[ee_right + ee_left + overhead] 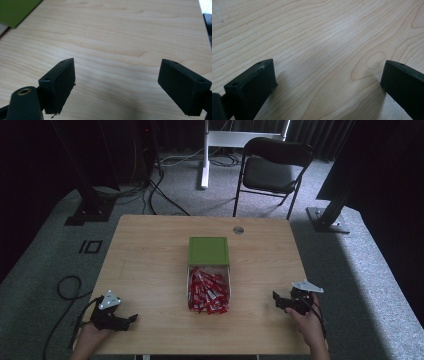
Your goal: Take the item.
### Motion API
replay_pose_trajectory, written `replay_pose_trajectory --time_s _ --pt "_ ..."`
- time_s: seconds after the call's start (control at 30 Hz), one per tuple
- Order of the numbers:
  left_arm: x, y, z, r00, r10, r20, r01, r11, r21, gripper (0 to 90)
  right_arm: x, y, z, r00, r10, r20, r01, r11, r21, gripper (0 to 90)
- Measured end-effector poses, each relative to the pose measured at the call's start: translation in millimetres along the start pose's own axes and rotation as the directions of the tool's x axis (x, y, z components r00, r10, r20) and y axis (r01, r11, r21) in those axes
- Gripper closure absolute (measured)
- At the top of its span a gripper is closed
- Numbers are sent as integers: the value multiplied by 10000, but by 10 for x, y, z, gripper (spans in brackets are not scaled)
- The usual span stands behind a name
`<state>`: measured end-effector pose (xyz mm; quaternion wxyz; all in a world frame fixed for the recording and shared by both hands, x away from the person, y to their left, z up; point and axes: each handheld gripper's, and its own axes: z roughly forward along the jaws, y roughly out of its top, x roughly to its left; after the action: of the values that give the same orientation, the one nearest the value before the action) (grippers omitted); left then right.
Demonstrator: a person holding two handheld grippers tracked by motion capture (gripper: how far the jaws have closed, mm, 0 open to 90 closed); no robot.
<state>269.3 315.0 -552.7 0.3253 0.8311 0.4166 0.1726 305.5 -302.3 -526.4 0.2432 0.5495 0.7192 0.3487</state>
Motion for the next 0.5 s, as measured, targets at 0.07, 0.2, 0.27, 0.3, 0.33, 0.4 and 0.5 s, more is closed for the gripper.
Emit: replay_pose_trajectory --time_s 0.07,0.2,0.27,0.3,0.33,0.4,0.5 --pt "0 0 0 10000 1 0 -1 10000 -1 8 16 33 -7 9999 -30 -115 29 10000 -67 142" --pt "0 0 0 10000 0 -1 0 10000 1 8 49 95 -27 9997 -140 -176 136 9997 -179 149" --pt "0 0 0 10000 -3 -2 3 10000 -2 8 67 125 -32 9996 -135 -249 129 9997 -228 148" --pt "0 0 0 10000 -5 -2 5 10000 -4 8 78 139 -34 9996 -159 -251 153 9996 -250 148" --pt "0 0 0 10000 -4 -2 4 10000 -4 8 88 153 -35 9993 -228 -293 221 9994 -268 148" --pt "0 0 0 10000 -5 -1 5 10000 -3 8 112 182 -35 9991 -241 -337 230 9992 -321 148" --pt "0 0 0 10000 -4 -1 4 10000 -4 8 150 221 -33 9984 -340 -447 323 9988 -376 148"
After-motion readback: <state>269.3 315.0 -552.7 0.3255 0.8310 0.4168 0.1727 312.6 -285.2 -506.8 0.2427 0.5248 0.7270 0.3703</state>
